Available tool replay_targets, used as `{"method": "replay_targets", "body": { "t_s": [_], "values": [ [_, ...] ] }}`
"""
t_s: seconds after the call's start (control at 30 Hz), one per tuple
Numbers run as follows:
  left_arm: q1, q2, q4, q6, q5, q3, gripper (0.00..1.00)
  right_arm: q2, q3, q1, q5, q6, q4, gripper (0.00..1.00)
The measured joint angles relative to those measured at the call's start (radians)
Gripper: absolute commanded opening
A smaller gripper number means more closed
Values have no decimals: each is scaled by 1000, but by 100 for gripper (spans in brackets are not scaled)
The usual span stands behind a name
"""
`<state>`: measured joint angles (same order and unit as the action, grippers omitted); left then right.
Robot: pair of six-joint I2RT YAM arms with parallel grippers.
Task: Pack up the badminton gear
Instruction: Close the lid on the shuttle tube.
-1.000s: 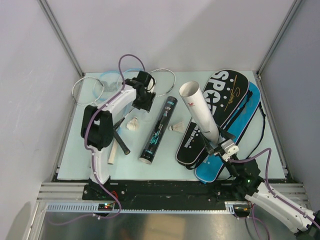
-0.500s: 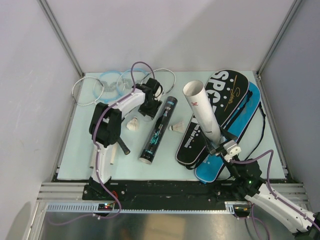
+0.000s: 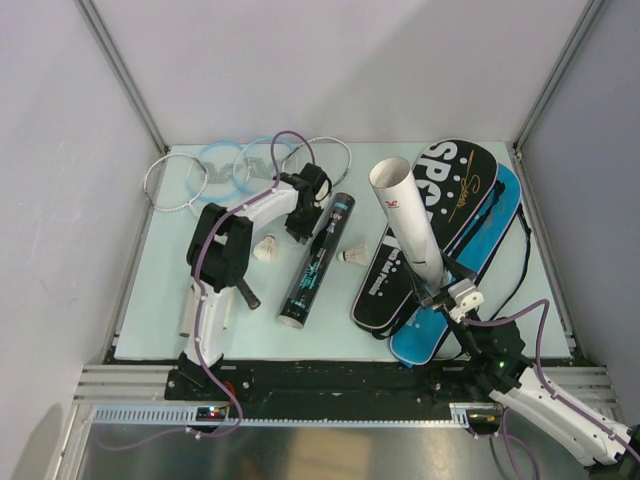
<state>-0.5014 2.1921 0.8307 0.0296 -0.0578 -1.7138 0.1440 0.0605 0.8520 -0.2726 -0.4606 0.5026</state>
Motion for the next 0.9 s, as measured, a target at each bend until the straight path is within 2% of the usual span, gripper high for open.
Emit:
{"method": "replay_targets", "body": {
  "t_s": [0.07, 0.17, 0.23, 0.43, 0.57, 0.7, 0.9],
  "values": [
    [-1, 0, 0, -2, 0, 0, 18, 0, 0, 2, -1, 0, -3, 30],
    [-2, 0, 0, -1, -8, 0, 5, 0, 1, 3, -1, 1, -12, 30],
    [-2, 0, 0, -1, -21, 0, 1, 0, 2, 3, -1, 2, -15, 30],
    [1, -10, 2, 5, -26, 0, 0, 22, 10, 3, -2, 8, -12, 29],
    [10, -77, 6, 26, -16, -2, 0, 61, 21, 4, -2, 16, -11, 30],
    [28, -203, 9, 61, 18, -23, 0, 106, 27, 4, 1, 18, -11, 30],
    [56, -462, 0, 124, 143, -47, 0, 180, 29, 4, 19, 15, -12, 30]
  ]
}}
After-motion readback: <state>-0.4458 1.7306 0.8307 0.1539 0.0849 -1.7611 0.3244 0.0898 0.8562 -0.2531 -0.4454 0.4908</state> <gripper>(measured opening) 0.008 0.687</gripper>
